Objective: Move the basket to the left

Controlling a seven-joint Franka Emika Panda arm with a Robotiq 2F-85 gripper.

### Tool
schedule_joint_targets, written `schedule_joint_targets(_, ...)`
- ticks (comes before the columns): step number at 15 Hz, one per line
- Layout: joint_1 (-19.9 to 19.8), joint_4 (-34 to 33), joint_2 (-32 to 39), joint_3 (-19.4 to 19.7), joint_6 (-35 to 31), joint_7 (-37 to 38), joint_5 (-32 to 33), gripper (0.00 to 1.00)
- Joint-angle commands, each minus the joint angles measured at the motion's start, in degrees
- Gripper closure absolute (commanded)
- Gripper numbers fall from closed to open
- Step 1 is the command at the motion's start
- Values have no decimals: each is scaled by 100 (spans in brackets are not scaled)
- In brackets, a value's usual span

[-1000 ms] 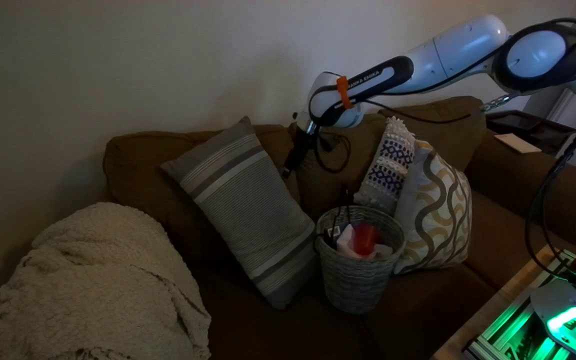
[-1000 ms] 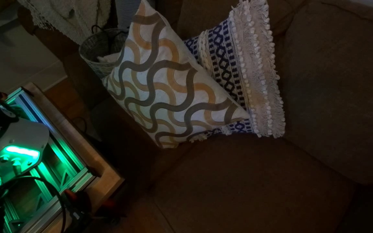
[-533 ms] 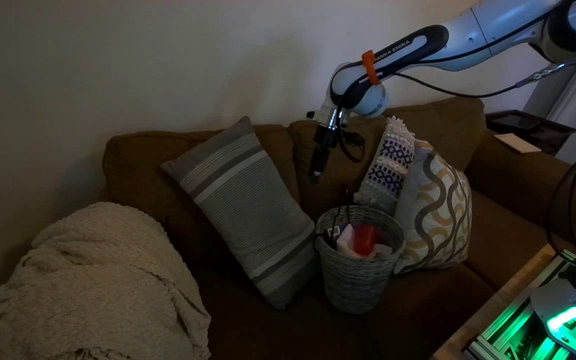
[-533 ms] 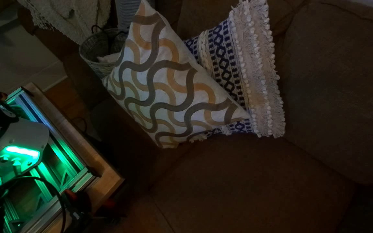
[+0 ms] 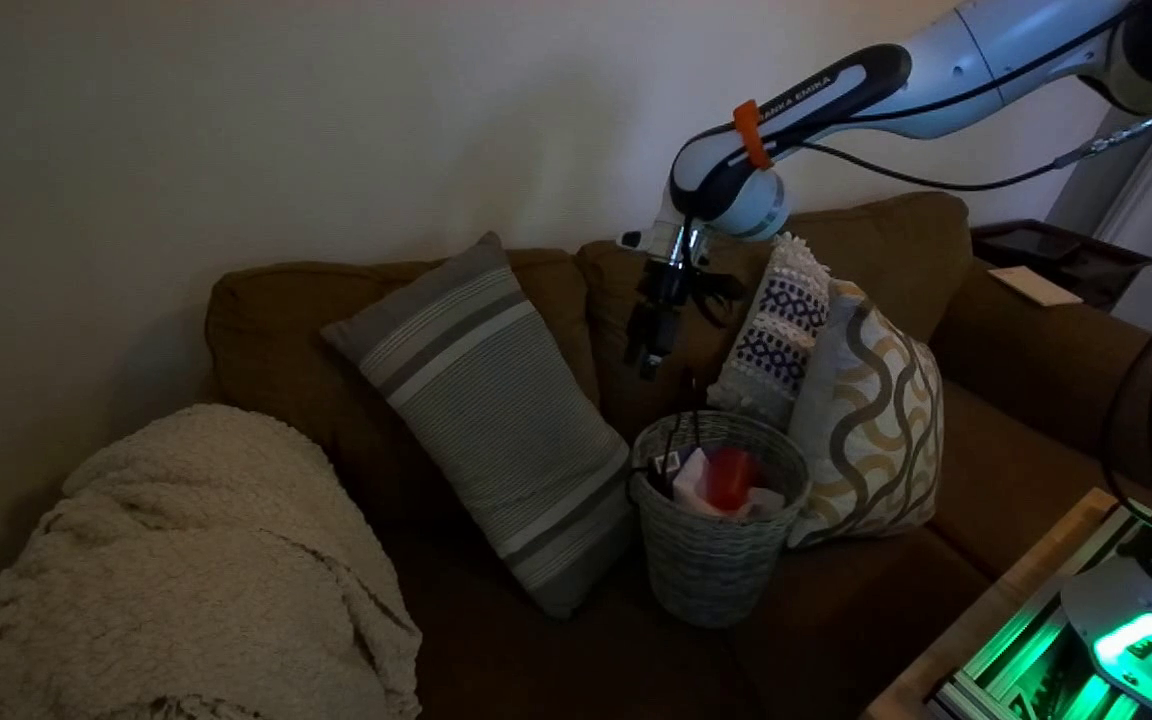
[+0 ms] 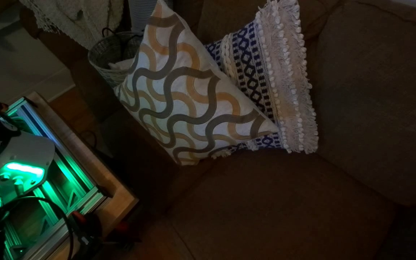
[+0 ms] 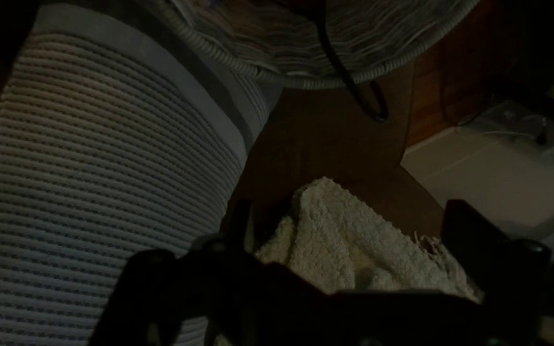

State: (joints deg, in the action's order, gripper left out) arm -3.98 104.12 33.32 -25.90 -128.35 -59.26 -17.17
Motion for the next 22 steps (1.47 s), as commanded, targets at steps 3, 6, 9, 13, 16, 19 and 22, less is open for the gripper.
schedule_joint_targets(3, 338, 328, -87, 212, -60, -1444, 277, 0)
schedule_joint_targets(6, 714, 235, -51, 279, 66, -1840, 578, 0)
schedule_joint_targets(9, 1086, 412, -246, 382, 220, -1907, 1091, 0)
schedule_joint_targets(13, 1484, 463, -228, 696, 269, -1934, 2055, 0)
schedule_joint_targets(16, 1598, 568, -201, 987, 157, -2115, 2875, 0)
schedule_joint_targets(19, 1570, 401, -70, 1003, 176, -2084, 3038, 0)
schedule_joint_targets(22, 1571, 401, -68, 1143, 168, -2175, 3339, 0)
